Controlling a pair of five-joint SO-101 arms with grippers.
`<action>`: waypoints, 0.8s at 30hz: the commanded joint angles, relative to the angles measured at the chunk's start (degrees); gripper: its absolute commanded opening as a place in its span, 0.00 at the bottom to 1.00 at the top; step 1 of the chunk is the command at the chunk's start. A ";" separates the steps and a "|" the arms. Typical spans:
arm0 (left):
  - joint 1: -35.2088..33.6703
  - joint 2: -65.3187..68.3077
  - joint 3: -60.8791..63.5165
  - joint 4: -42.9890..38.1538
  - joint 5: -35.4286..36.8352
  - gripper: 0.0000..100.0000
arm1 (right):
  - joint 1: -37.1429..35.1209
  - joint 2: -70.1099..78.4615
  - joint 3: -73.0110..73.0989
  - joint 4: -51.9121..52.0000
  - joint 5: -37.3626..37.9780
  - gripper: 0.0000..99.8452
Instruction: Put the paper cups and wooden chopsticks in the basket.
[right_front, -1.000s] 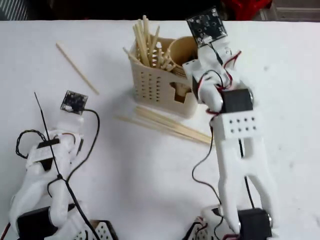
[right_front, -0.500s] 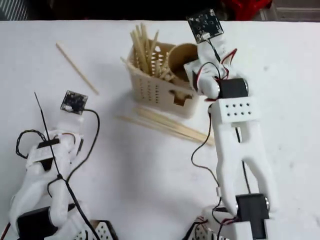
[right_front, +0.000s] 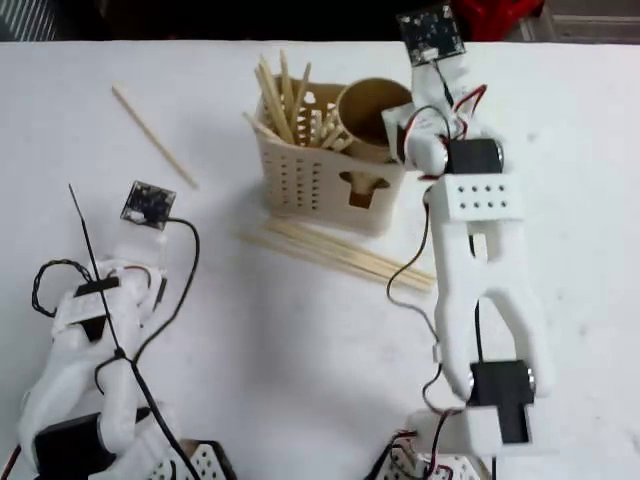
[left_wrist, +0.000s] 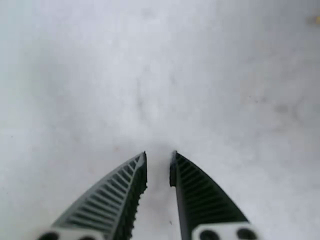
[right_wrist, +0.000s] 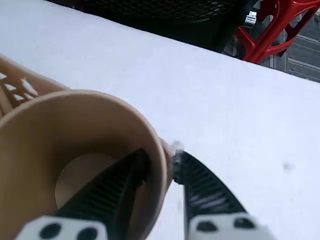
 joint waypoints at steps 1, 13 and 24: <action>0.84 -1.80 0.09 -0.88 -0.62 0.10 | -0.13 8.92 -9.32 -2.59 -0.26 0.02; 0.84 -1.80 0.09 -0.88 -0.62 0.10 | -0.22 22.29 -27.25 -2.77 4.66 0.02; 0.92 -1.80 0.09 -0.88 -0.62 0.10 | 0.04 17.27 -36.48 13.05 4.13 0.24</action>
